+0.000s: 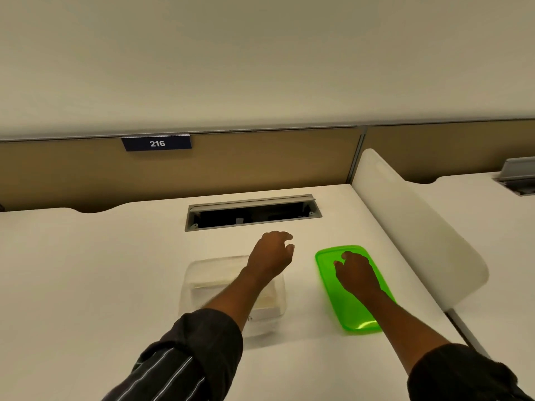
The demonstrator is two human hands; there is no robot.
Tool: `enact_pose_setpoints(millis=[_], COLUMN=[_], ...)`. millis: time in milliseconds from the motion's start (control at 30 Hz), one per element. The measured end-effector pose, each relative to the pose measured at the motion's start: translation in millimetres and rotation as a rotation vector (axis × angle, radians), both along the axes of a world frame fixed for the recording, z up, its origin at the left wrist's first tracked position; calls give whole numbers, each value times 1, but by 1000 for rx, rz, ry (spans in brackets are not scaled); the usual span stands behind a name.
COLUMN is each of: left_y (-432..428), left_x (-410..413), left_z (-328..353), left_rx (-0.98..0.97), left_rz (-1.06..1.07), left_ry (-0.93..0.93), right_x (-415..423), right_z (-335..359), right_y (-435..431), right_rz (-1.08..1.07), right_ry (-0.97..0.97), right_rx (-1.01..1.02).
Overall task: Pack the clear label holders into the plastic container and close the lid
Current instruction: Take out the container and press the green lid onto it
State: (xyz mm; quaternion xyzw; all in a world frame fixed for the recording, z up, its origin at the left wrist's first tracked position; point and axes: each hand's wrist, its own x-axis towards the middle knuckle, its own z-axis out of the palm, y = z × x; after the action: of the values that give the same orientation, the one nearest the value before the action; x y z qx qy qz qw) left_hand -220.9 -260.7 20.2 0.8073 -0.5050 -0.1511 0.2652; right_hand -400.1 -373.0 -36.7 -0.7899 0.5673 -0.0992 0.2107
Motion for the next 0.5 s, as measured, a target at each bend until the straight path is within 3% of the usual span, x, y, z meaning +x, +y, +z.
enact_pose_setpoints(millis=[167, 500], left_y=[-55, -94], left_x=[-27, -76], left_z=[-7, -63], left_rx=[25, 428], left_rz=[27, 69], left_ry=[63, 238], right_x=[-30, -63], right_z=[-13, -38], right_y=[-46, -88], right_rz=[-15, -92], right_ry=[76, 154], right_rx=[18, 183])
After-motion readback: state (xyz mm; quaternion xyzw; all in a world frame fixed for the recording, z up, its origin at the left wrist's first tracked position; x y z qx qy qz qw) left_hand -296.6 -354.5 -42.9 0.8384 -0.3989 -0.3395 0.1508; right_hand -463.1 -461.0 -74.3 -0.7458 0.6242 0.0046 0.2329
